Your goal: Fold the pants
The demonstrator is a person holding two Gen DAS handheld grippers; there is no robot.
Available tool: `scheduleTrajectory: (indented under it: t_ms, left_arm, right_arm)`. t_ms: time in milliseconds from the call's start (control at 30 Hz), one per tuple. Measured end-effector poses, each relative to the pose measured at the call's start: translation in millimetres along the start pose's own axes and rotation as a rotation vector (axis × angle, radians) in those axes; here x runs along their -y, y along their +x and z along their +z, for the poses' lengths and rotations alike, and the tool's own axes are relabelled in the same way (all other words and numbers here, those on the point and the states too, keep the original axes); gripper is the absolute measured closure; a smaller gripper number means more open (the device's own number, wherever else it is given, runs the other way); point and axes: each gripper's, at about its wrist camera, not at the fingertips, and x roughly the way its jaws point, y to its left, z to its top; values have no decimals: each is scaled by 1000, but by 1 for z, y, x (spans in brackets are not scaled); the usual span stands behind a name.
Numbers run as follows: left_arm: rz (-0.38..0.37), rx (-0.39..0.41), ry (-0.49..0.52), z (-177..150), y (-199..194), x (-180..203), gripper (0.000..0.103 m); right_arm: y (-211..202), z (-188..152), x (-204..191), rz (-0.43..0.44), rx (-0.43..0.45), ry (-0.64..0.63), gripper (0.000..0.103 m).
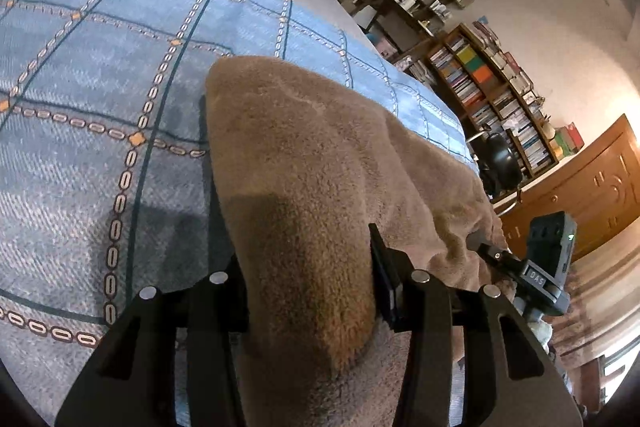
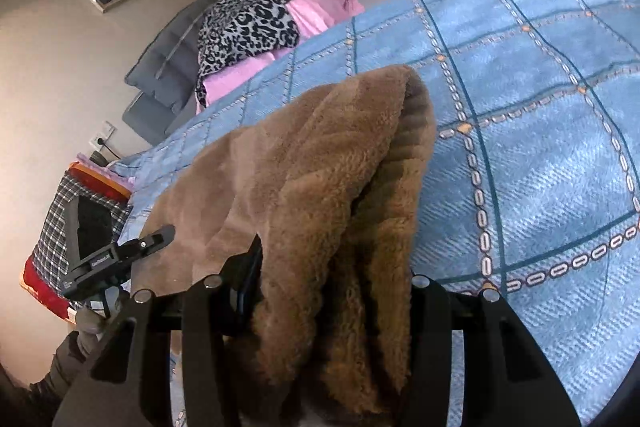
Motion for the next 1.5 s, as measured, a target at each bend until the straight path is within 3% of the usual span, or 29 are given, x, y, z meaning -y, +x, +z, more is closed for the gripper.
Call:
scheduleTrajectory:
  t_ms: [200, 433, 600, 800, 933, 1133, 1500]
  left_arm:
    - [90, -14, 44, -3, 2, 6, 41]
    - [307, 13, 174, -3, -13, 35, 28]
    - [461, 90, 246, -16, -38, 61, 28]
    - [506, 143, 251, -34, -64, 88, 27]
    - [515, 168, 271, -46, -80, 108, 20]
    - [540, 193, 314, -67, -95, 134, 8]
    - [562, 231, 316, -96, -111, 159, 3]
  right_arm:
    - [1, -6, -1, -73, 5, -12, 45]
    - [-21, -10, -21, -209, 50, -91, 38]
    - [-61, -7, -30, -252, 144, -70, 34]
    - [-102, -15, -62, -281, 223, -129, 28]
    - [-116, -28, -85, -289, 237, -177, 27]
    - [-125, -51, -120, -312, 251, -235, 23]
    - [-138, -86, -159, -342, 275, -298, 17]
